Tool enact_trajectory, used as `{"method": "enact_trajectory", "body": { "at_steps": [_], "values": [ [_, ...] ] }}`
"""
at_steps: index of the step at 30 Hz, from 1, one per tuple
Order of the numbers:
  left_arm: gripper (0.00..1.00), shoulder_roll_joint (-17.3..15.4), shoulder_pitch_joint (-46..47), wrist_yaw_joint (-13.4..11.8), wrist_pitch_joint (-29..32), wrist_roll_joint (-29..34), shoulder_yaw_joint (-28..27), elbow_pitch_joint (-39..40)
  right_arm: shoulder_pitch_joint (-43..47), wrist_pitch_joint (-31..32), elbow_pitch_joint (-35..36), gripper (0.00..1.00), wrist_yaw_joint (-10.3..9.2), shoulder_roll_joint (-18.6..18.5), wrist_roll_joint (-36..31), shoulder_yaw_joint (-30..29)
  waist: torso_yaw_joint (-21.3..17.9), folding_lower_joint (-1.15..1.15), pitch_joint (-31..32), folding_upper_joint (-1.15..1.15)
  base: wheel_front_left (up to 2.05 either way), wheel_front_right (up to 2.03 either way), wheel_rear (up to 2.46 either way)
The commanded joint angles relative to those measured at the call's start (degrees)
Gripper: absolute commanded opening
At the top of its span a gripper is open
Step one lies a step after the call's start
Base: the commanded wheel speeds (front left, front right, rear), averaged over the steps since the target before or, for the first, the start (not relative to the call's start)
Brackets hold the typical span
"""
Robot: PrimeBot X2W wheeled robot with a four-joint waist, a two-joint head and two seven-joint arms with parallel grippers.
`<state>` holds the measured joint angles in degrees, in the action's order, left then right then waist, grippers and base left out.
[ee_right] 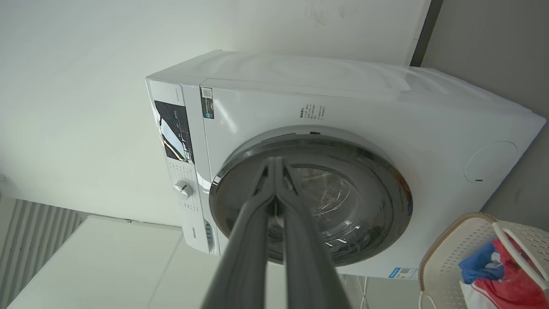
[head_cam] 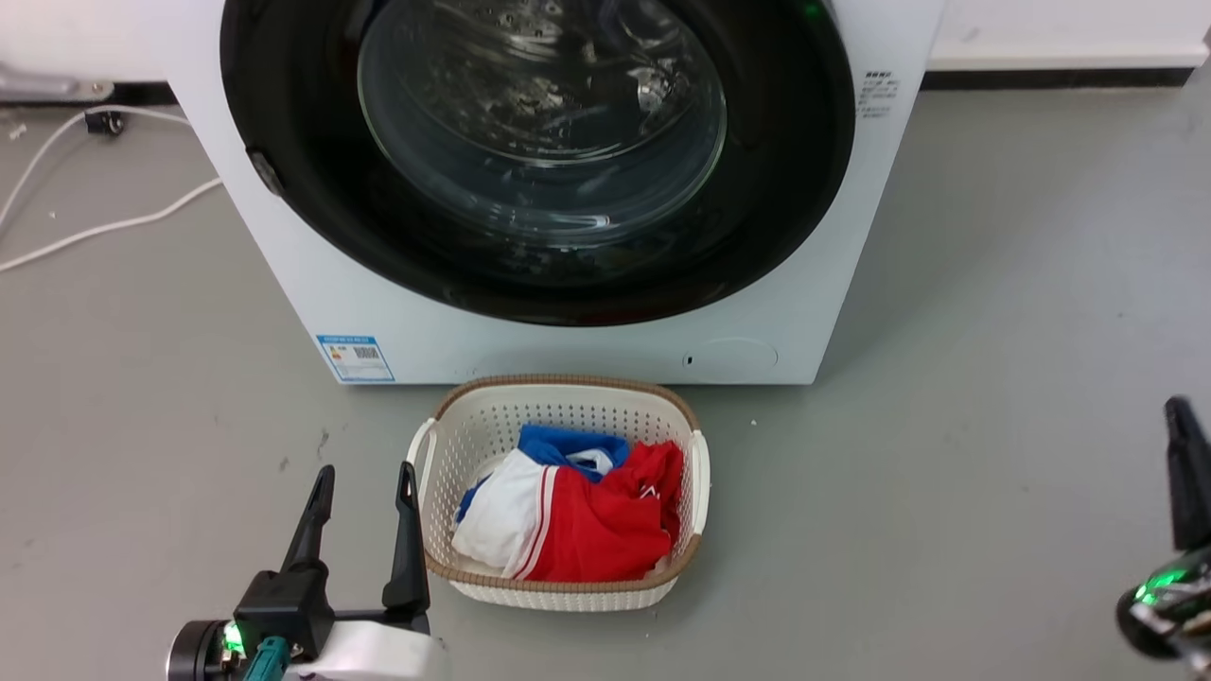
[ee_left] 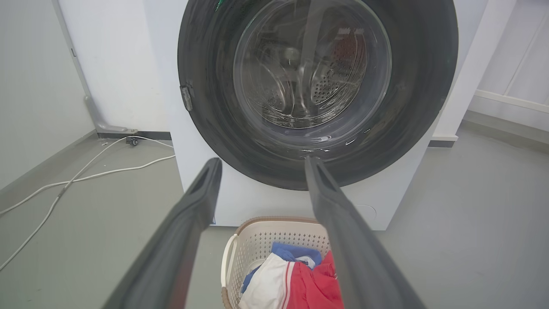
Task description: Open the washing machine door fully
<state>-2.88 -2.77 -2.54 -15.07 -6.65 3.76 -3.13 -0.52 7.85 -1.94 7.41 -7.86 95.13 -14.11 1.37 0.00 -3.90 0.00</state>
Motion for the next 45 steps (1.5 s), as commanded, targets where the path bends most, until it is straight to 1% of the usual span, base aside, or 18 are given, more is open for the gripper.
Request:
{"method": "enact_trajectory", "body": {
  "at_steps": [1,9,18,22,28,35,41,45],
  "values": [
    [1.0,-0.01,0.78,-0.17,-0.16,0.22,0.06,0.26,-1.32,0.46,-0.27,0.0,0.14,-0.57,-0.2,-0.23,0.39,0.0,-1.49,0.0,0.0,0.0,0.0],
    [1.0,-0.01,4.76,-0.48,-0.16,1.43,-0.19,2.48,-14.81,4.3,-5.96,0.0,0.14,-7.12,-1.55,-2.54,1.5,0.0,-8.28,0.0,0.0,0.0,0.0],
    [1.0,0.01,9.73,-1.16,-0.16,2.54,0.28,5.16,-32.02,9.83,-12.16,0.0,0.14,-15.05,-1.76,-2.03,2.95,0.0,-16.57,0.0,0.0,0.0,0.0],
    [1.0,-0.01,11.79,-1.59,-0.16,2.87,0.66,6.45,-39.35,12.35,-15.34,0.0,0.15,-17.93,-1.92,-0.54,3.76,0.0,-20.05,0.0,0.0,0.0,0.0],
    [1.0,-0.01,14.42,-2.33,-0.16,3.17,1.26,7.83,-49.49,16.46,-20.04,0.0,0.15,-21.85,-4.41,3.92,5.07,0.0,-24.67,0.0,0.0,0.0,0.0],
    [1.0,0.0,16.03,-3.04,-0.16,2.58,1.95,8.53,-59.49,20.98,-23.62,0.0,0.15,-23.7,-8.47,9.98,6.25,0.0,-28.94,0.0,0.0,0.0,0.0],
    [1.0,0.0,17.12,-3.75,-0.16,1.81,2.83,8.77,-67.3,24.64,-26.74,0.0,0.15,-22.62,-11.17,14.13,7.44,0.0,-31.19,0.0,0.0,0.0,0.0],
    [1.0,-0.01,17.5,-4.14,-0.16,1.32,3.4,8.74,-70.81,26.5,-28.38,0.0,0.15,-21.82,-12.8,16.06,8.28,0.0,-31.93,0.0,0.0,0.0,0.0]
  ]
}}
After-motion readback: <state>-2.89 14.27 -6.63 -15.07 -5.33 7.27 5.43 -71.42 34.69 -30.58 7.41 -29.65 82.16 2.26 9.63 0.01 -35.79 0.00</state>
